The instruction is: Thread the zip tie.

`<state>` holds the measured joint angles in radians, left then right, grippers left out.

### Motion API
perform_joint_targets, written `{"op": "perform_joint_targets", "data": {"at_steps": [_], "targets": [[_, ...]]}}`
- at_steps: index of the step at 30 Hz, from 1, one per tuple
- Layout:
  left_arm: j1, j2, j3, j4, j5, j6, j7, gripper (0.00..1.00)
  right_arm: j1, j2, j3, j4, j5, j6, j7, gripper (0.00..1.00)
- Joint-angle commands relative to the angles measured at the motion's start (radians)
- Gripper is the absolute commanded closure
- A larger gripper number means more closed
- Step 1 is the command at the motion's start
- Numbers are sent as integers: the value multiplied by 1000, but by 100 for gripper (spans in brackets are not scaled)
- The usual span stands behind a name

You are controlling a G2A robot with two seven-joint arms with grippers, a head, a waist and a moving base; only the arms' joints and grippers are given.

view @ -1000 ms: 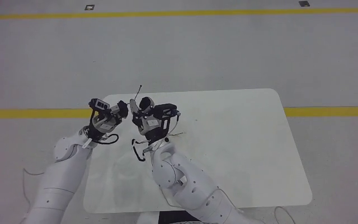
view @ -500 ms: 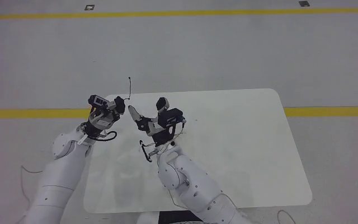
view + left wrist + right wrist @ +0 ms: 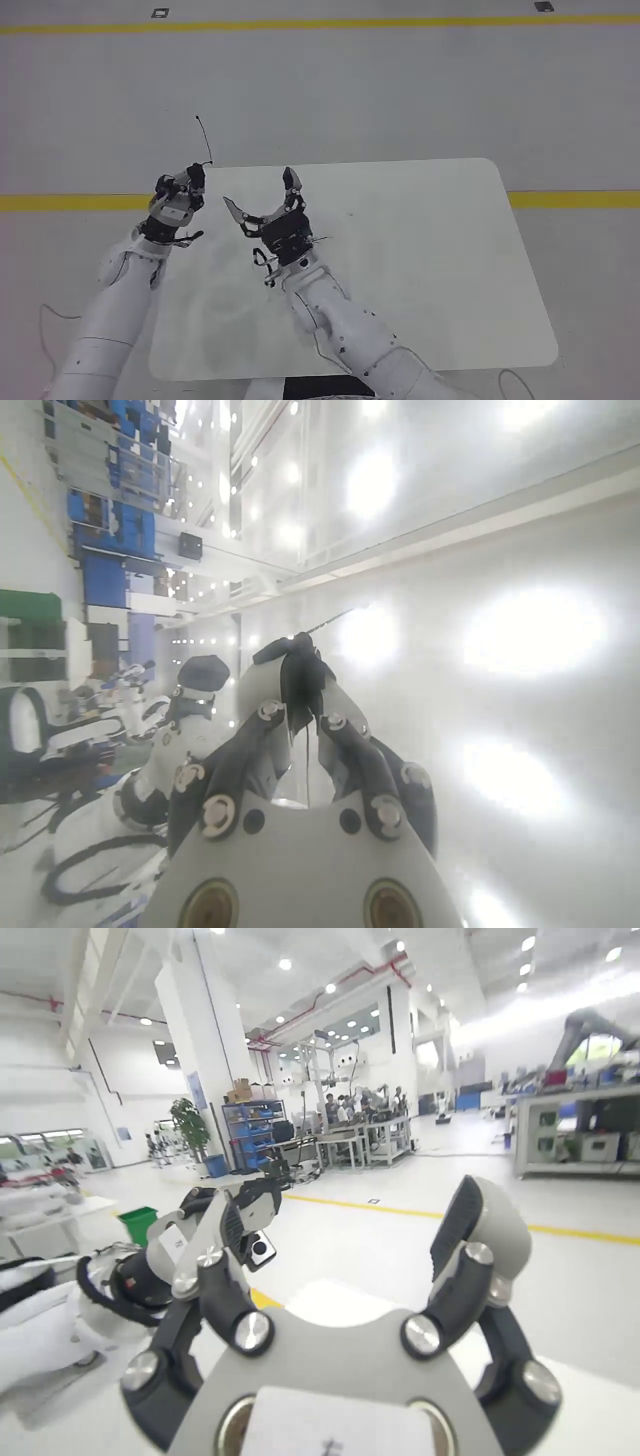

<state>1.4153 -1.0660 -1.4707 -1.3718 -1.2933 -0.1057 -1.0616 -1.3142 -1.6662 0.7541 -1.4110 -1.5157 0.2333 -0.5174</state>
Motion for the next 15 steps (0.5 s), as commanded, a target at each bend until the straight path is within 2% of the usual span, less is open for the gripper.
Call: {"op": "perform_joint_targets", "data": {"at_steps": [1,4,5,13,15], "targets": [[9,-1,-1,-1,-19,22,-10,100,14,-2,-6,20,-44,21,-18,0],[17,-4,2,-13,-34,41,-22,100,61,-4,-33,77,-54,59,-71,0],[16,-4,1,-21,-24,34,-28,100,78,-5,-48,102,-54,70,-80,0],[16,-4,1,-21,-24,34,-28,100,78,-5,-48,102,-54,70,-80,0],[22,-7,12,-31,-24,41,7,100,89,-2,-58,109,-54,61,-66,0]]}}
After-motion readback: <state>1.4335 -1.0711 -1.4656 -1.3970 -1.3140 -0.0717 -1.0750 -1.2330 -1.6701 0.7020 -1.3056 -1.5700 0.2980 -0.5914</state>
